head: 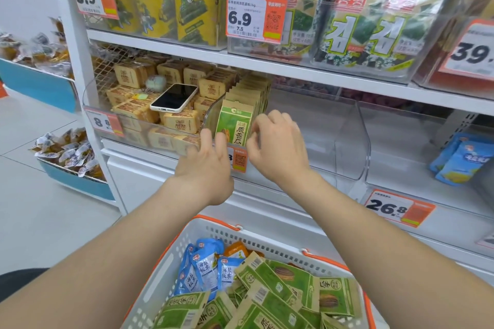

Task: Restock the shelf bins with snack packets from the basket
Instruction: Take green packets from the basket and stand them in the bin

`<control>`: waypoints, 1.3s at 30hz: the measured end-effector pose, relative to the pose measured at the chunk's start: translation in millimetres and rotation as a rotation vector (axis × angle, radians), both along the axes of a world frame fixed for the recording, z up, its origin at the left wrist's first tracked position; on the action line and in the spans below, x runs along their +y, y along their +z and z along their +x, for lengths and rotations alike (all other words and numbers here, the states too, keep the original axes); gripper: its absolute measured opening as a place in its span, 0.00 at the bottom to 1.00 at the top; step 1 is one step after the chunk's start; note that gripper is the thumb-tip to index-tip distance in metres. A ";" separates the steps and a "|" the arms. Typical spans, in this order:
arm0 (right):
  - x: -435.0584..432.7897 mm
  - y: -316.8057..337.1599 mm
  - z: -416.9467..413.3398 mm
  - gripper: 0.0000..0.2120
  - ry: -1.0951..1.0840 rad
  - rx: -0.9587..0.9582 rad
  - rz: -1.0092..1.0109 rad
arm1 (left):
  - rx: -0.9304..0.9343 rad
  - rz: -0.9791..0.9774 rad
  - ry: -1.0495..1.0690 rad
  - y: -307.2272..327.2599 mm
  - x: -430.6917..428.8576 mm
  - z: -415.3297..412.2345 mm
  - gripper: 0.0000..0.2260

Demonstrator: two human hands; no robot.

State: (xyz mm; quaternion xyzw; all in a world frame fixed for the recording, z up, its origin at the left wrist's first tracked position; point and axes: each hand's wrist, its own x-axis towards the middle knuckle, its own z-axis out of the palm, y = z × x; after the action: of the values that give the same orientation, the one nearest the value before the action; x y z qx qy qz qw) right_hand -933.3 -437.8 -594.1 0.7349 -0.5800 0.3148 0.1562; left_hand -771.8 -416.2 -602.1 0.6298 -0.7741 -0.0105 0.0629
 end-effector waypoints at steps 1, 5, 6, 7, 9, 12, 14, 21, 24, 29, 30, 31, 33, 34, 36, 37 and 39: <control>12.6 2.4 -2.6 0.08 0.055 0.093 -0.061 | 0.004 -0.006 0.001 -0.9 4.1 -1.6 0.26; 63.9 -4.5 -12.7 0.08 0.085 0.354 0.362 | -0.123 0.131 -0.042 -9.9 24.4 -10.7 0.21; 74.1 -11.6 -16.7 0.09 0.082 0.432 0.508 | -0.178 0.195 -0.067 -15.3 29.0 -13.7 0.19; 82.9 -21.5 -21.6 0.08 0.106 0.490 0.628 | -0.219 0.261 -0.097 -19.7 34.7 -17.6 0.18; 99.0 -46.8 -31.1 0.03 0.163 0.601 0.822 | -0.275 0.396 -0.179 -34.0 44.2 -25.4 0.16; 117.2 -93.8 -43.2 0.03 0.211 0.708 1.061 | -0.365 0.562 -0.300 -57.4 57.6 -37.1 0.15; 128.7 -122.2 -46.5 0.13 0.242 0.732 1.164 | -0.425 0.632 -0.335 -70.2 65.5 -44.5 0.17; 177.4 -179.2 -34.3 0.44 0.238 0.601 1.194 | -0.447 0.704 -0.360 -77.9 83.8 -57.6 0.22; 189.5 -184.1 -27.5 0.54 0.189 0.587 1.182 | -0.431 0.708 -0.396 -76.5 85.6 -57.0 0.21; 186.7 -163.8 -20.2 0.40 0.095 0.374 1.218 | -0.422 0.669 -0.373 -74.2 79.1 -54.3 0.07; 183.6 -158.6 -19.6 0.39 0.064 0.286 1.208 | -0.407 0.657 -0.345 -70.8 77.7 -53.4 0.06; 180.1 -153.6 -18.8 0.39 0.035 0.183 1.192 | -0.398 0.649 -0.330 -68.3 76.0 -52.5 0.07; 172.6 -141.4 -15.4 0.36 -0.020 -0.073 1.137 | -0.352 0.639 -0.278 -61.3 73.2 -50.6 0.15; 168.1 -135.5 -13.0 0.35 -0.046 -0.202 1.088 | -0.310 0.639 -0.226 -56.6 72.5 -49.0 0.20; 159.5 -123.7 -7.2 0.33 -0.079 -0.395 0.964 | -0.215 0.641 -0.113 -46.8 71.4 -47.6 0.26; 156.0 -119.0 -4.3 0.34 -0.087 -0.470 0.910 | -0.141 0.659 -0.056 -41.6 70.0 -47.5 0.27; 152.6 -113.7 1.1 0.35 -0.105 -0.616 0.815 | 0.081 0.700 0.059 -36.1 64.1 -45.7 0.25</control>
State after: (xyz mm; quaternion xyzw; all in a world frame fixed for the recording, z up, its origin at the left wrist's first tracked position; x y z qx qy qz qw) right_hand -932.3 -285.2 -707.8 0.5790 -0.7110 0.2567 -0.3055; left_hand -817.5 -352.1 -638.2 0.6342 -0.7020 -0.2985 -0.1257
